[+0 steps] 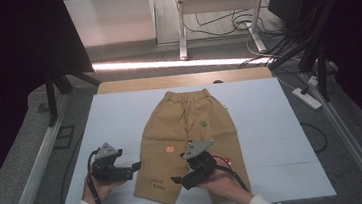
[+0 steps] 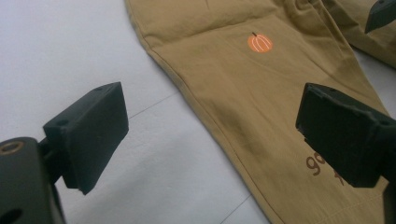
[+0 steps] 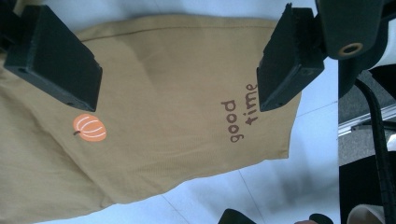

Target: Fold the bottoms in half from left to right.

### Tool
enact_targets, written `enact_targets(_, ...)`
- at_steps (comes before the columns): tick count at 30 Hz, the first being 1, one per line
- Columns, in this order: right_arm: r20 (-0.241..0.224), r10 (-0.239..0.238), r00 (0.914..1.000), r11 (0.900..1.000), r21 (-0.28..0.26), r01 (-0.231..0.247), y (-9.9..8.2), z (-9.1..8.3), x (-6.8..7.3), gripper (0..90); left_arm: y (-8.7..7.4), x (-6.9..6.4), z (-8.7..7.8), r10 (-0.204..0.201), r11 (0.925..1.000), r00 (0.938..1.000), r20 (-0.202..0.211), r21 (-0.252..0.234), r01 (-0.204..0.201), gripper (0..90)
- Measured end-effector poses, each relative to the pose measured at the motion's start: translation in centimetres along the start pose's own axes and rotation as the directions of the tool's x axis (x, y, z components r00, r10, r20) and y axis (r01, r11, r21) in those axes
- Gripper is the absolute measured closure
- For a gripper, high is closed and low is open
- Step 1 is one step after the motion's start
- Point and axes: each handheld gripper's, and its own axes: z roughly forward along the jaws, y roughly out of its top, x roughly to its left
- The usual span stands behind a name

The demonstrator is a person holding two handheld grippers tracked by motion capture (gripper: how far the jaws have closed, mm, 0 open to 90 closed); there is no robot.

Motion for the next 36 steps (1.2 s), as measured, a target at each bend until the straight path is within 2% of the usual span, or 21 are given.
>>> enact_targets(7, -0.013, 0.002, 0.9999, 1.0000, 0.006, -0.002, 0.2, 0.8, 0.4, 15.2, 0.0, 0.1, 0.0, -0.004, 1.0000, 1.0000, -0.002, -0.001, 0.004, 9.2)
enact_targets(36, -0.065, -0.046, 0.9969, 0.9979, 0.044, 0.049, 2.3, 4.9, 2.4, 15.2, 0.0, 0.1, -0.2, -0.014, 0.9998, 0.9999, 0.004, -0.011, 0.014, 9.2)
